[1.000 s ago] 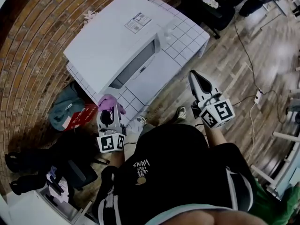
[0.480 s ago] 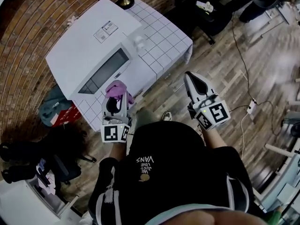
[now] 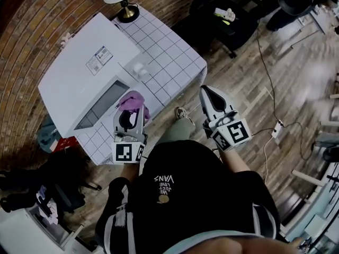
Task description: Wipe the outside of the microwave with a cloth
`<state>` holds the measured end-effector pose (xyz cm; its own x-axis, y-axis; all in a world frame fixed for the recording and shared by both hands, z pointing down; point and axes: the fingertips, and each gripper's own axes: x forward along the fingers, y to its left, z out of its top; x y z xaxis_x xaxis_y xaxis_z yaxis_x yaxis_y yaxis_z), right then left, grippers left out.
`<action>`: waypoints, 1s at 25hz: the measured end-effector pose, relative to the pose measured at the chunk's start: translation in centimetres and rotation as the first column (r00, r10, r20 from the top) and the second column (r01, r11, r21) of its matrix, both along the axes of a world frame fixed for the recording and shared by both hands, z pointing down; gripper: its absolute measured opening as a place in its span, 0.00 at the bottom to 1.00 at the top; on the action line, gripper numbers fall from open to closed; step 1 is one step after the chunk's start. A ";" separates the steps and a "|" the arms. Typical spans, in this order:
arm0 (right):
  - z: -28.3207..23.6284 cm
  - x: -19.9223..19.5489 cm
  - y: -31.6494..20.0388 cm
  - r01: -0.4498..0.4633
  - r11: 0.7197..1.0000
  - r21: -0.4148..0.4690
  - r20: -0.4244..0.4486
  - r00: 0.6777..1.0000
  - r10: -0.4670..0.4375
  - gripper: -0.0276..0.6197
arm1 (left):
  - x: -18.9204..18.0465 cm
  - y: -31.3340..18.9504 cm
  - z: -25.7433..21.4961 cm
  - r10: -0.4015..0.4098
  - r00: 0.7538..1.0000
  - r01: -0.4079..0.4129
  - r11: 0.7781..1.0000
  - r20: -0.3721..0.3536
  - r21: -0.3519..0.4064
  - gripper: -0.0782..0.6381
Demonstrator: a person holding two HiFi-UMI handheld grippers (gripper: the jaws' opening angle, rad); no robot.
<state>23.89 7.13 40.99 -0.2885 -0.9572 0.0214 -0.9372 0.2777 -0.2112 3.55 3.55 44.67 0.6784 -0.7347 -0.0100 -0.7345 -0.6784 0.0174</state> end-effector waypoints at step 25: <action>-1.6 1.5 -22.7 0.519 0.855 -0.021 -0.023 0.854 -0.519 0.05 | 1.2 -6.9 -1.0 -0.524 0.851 0.525 0.850 0.037 -0.039 0.31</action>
